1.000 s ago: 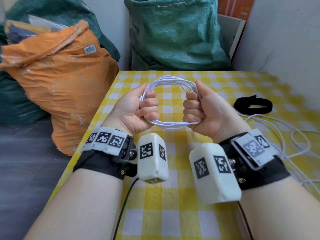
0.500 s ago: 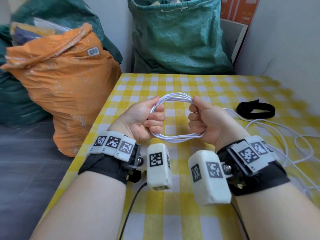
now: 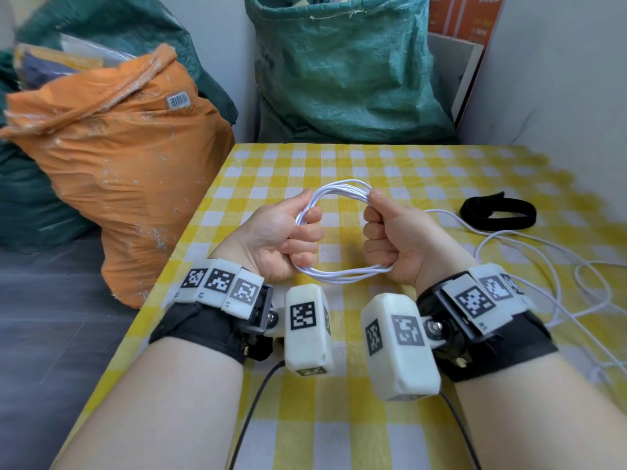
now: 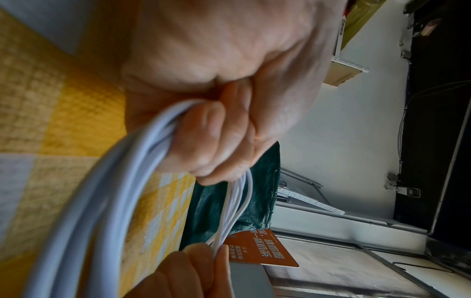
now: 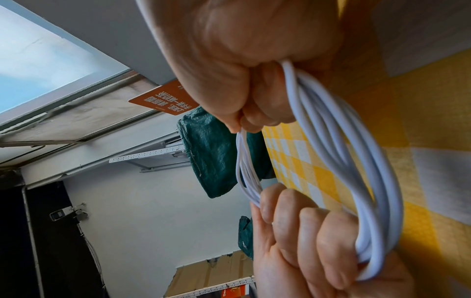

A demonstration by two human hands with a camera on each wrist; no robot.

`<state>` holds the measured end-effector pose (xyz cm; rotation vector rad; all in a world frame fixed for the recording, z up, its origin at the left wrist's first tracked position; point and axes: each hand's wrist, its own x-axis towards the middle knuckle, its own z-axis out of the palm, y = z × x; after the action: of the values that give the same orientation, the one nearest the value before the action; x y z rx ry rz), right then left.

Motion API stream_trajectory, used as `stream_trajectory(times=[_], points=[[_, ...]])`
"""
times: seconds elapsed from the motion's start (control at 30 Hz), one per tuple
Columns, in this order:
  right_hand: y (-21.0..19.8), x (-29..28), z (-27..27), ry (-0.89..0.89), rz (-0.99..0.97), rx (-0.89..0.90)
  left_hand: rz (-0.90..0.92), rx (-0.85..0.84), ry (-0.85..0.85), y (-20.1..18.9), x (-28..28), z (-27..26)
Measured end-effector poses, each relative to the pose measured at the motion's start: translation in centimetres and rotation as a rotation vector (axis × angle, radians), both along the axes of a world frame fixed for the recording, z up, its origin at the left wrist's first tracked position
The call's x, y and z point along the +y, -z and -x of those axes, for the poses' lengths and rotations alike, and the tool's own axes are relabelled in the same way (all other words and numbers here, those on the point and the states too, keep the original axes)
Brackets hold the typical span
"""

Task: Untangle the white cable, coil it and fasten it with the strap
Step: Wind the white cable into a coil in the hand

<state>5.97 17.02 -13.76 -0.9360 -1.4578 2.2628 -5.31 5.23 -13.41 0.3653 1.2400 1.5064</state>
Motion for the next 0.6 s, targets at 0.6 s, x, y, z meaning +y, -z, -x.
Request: stream_trajectory(times=[0.6], points=[[-0.56, 0.41, -0.46, -0.034, 0.117, 0.175, -0.179, -0.133, -0.127, 0.24, 0.29, 0.64]])
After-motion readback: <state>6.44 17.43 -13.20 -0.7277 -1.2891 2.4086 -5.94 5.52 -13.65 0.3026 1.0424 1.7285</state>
